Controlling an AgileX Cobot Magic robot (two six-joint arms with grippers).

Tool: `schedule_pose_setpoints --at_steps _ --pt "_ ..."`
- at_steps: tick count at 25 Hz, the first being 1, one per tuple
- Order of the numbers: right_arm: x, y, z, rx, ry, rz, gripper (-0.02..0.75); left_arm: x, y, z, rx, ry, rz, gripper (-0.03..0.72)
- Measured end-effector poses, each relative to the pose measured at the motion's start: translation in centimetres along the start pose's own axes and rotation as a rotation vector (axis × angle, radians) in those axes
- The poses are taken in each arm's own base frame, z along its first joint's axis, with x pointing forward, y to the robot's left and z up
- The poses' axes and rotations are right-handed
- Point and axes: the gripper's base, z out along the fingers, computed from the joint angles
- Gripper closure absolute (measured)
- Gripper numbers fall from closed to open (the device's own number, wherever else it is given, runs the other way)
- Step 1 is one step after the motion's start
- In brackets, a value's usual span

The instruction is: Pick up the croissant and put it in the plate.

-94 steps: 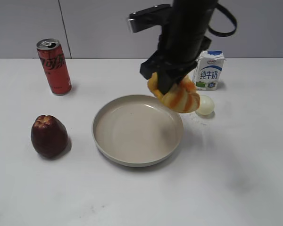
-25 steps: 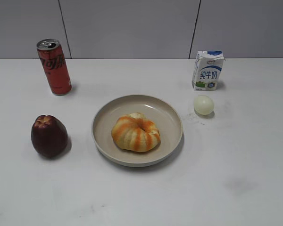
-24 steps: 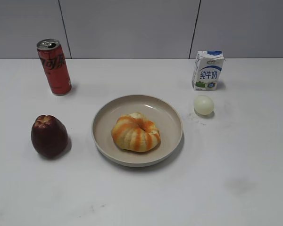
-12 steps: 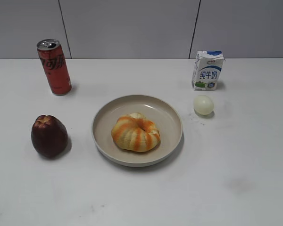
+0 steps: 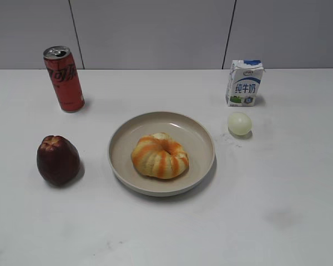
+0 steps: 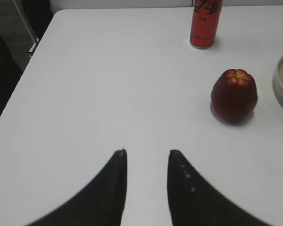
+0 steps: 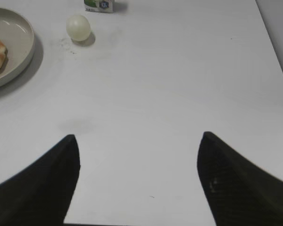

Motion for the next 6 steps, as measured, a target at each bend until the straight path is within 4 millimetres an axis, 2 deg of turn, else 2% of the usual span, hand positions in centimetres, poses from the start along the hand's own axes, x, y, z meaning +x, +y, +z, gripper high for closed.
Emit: schedule_pose_setpoints --at_steps 6 --pt "0.56 0.11 -1.01 0.005 -0.073 -0.007 0.150 0.00 0.00 0.00 0.000 0.000 0.000 0.455"
